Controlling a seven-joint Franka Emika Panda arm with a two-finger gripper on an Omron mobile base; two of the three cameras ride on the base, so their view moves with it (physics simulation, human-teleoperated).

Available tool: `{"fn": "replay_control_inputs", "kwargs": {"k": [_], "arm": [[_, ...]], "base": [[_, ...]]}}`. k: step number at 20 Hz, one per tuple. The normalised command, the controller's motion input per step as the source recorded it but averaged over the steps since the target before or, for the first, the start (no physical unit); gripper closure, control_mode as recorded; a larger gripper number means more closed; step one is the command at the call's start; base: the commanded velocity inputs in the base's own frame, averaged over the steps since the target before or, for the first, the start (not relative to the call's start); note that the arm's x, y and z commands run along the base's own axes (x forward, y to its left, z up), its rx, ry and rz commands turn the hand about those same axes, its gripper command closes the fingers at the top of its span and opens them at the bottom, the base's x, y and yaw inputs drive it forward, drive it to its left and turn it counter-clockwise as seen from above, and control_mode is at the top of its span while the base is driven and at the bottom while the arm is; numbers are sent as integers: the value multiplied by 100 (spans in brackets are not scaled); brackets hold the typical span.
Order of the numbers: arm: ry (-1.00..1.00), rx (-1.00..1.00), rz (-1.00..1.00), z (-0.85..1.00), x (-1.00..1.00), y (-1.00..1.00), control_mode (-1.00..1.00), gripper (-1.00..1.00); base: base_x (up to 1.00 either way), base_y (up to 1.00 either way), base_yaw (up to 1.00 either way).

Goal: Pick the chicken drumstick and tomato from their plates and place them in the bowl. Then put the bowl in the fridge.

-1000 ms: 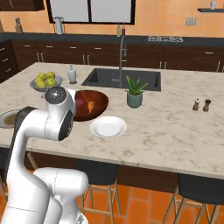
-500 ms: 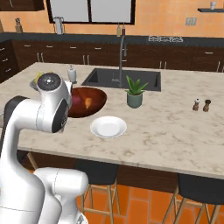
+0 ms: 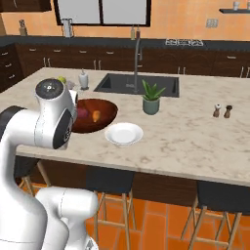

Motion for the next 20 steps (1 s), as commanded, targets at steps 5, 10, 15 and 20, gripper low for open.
{"fn": "replay_control_inputs", "kwargs": {"k": [5, 10, 15, 20], "arm": [[0, 0, 0, 0, 0, 0, 100, 100], [0, 0, 0, 0, 0, 0, 100, 100], [0, 0, 0, 0, 0, 0, 100, 100], [0, 0, 0, 0, 0, 0, 100, 100]], "base": [[-73, -4, -50], [-26, 0, -93], [-5, -23, -66], [7, -97, 6]]}}
